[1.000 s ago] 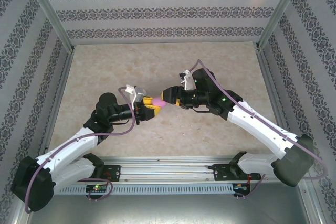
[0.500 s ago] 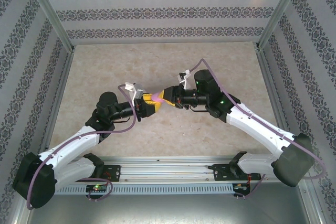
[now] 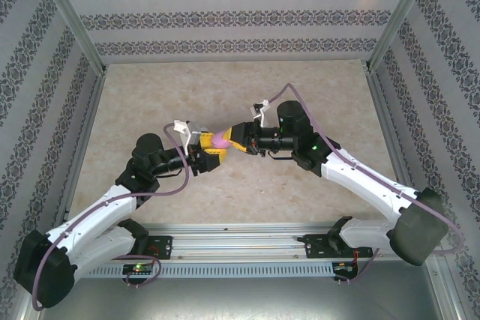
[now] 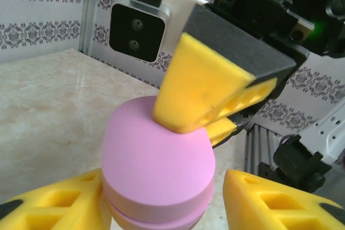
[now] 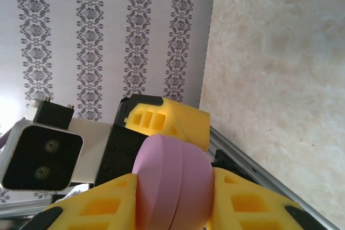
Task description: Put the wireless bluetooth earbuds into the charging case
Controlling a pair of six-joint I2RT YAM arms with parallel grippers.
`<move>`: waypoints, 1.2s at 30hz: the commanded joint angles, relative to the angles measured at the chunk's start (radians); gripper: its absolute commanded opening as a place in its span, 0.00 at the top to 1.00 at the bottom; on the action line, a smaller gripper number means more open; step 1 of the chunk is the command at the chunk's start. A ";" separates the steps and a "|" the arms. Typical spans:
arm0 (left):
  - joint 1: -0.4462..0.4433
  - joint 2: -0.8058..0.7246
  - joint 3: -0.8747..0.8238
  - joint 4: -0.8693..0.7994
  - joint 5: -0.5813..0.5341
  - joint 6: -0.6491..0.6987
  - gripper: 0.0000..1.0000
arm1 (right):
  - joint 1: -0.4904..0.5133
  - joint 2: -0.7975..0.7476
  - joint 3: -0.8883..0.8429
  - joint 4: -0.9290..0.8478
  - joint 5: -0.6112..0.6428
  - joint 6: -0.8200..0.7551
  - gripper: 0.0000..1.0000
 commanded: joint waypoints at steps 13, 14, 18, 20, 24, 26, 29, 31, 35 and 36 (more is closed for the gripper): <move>-0.008 -0.211 0.027 -0.327 -0.230 0.169 0.22 | -0.109 0.123 0.018 0.038 0.055 -0.049 0.85; -0.007 -0.226 0.028 -0.363 -0.268 0.174 0.22 | -0.124 0.139 0.022 0.021 0.058 -0.076 0.85; -0.005 -0.238 0.043 -0.491 -0.365 0.191 0.22 | -0.179 0.219 0.023 0.014 0.063 -0.156 0.86; -0.005 -0.234 0.043 -0.514 -0.387 0.187 0.22 | -0.208 0.288 0.023 0.060 0.042 -0.179 0.86; -0.005 -0.223 0.026 -0.510 -0.407 0.176 0.22 | -0.253 0.450 0.067 0.128 -0.005 -0.205 0.87; -0.006 -0.211 0.020 -0.505 -0.411 0.173 0.22 | -0.269 0.542 0.107 0.151 -0.031 -0.229 0.87; -0.004 -0.192 0.017 -0.507 -0.412 0.177 0.22 | -0.296 0.665 0.169 0.167 -0.063 -0.254 0.88; -0.002 -0.183 0.016 -0.508 -0.413 0.179 0.22 | -0.317 0.732 0.197 0.188 -0.074 -0.257 0.87; 0.001 -0.175 0.007 -0.502 -0.422 0.184 0.22 | -0.355 0.825 0.229 0.207 -0.079 -0.273 0.87; 0.001 -0.174 0.004 -0.499 -0.423 0.185 0.22 | -0.362 0.841 0.237 0.199 -0.080 -0.285 0.86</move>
